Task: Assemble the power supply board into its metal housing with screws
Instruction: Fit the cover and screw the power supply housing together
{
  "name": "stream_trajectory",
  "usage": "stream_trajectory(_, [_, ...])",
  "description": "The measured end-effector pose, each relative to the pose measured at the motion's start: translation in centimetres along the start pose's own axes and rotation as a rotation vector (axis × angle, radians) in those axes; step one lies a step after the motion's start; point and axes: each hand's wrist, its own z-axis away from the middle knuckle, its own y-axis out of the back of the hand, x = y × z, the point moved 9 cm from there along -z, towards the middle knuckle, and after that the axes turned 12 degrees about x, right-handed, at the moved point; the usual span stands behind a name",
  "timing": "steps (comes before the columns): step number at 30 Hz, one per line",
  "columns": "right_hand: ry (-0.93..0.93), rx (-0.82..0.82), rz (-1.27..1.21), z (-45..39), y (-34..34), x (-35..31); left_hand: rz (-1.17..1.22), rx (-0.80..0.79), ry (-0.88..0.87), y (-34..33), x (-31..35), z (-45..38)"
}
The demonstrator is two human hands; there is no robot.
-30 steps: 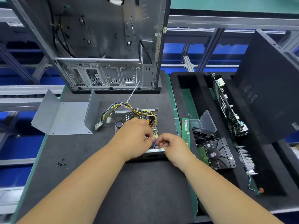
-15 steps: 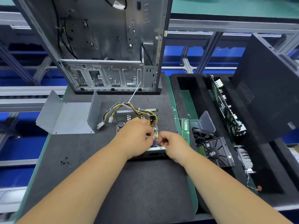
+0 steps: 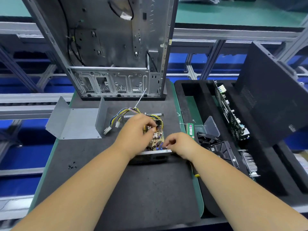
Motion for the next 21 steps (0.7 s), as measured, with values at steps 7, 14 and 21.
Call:
stream_trajectory(7, [0.095, 0.165, -0.076, 2.0, 3.8, -4.4, -0.222, 0.148, 0.243, 6.0, -7.4, -2.0])
stream_trajectory(14, [0.27, -0.006, 0.334, 3.7, 1.9, -8.1, -0.192, -0.166, 0.218, 3.7, -10.0, -3.3])
stream_trajectory(21, [0.24, -0.072, 0.475, 3.5, 0.9, -8.6, -0.067, -0.355, 0.192, 1.3, -9.2, -4.5])
